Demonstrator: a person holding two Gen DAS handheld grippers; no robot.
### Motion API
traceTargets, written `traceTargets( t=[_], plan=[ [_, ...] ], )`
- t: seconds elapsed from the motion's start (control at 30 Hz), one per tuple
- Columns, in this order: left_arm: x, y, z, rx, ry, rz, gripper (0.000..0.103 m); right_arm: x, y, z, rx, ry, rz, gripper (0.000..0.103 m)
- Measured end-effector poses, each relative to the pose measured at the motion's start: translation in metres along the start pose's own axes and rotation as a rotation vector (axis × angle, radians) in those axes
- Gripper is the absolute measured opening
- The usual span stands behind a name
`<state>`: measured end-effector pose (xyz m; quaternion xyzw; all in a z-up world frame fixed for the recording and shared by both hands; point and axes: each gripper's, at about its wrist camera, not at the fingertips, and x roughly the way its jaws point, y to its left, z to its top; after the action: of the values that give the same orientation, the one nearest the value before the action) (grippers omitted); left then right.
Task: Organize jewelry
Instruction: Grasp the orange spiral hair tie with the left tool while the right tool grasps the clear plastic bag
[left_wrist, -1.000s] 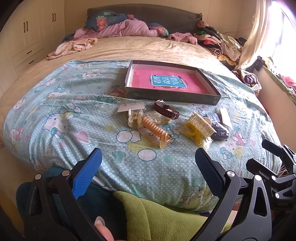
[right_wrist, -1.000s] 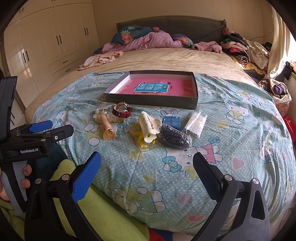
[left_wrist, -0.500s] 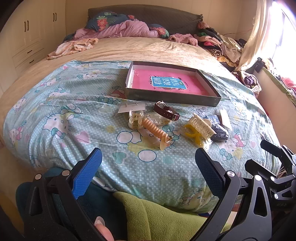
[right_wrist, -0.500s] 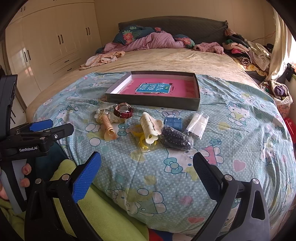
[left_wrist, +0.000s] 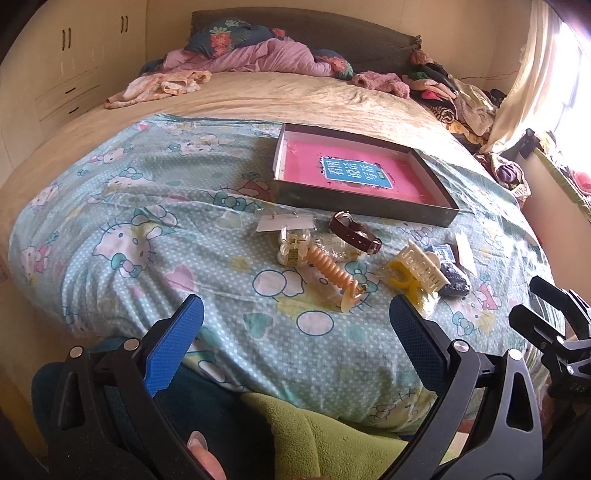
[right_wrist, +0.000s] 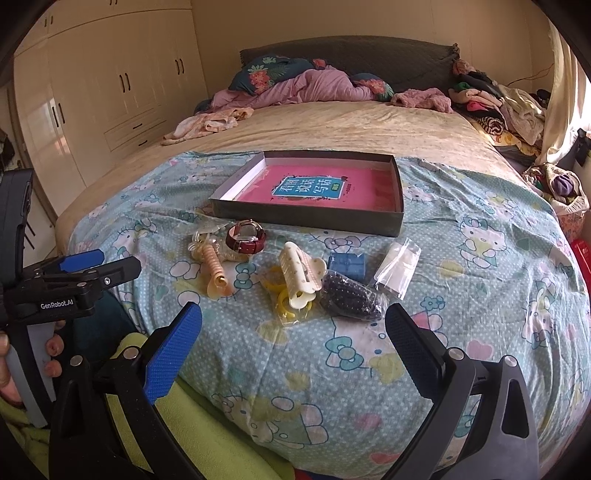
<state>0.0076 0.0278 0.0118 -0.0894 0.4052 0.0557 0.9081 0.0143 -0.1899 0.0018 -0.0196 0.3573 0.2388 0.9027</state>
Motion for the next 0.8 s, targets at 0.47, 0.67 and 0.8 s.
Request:
traceTargets(
  t=[0.47, 0.67, 0.8],
  plan=[
    [0.026, 0.045, 0.014, -0.126, 0.051, -0.026, 0.094, 0.018, -0.023, 0.025, 0.017, -0.033, -0.002, 0.099],
    [0.054, 0.033, 0.018, -0.103, 0.121, -0.09, 0.094, 0.029, -0.037, 0.033, 0.033, -0.035, -0.021, 0.099],
    [0.076, 0.023, 0.015, -0.114, 0.177, -0.132, 0.094, 0.038, -0.049, 0.037, 0.058, -0.034, -0.042, 0.099]
  ],
)
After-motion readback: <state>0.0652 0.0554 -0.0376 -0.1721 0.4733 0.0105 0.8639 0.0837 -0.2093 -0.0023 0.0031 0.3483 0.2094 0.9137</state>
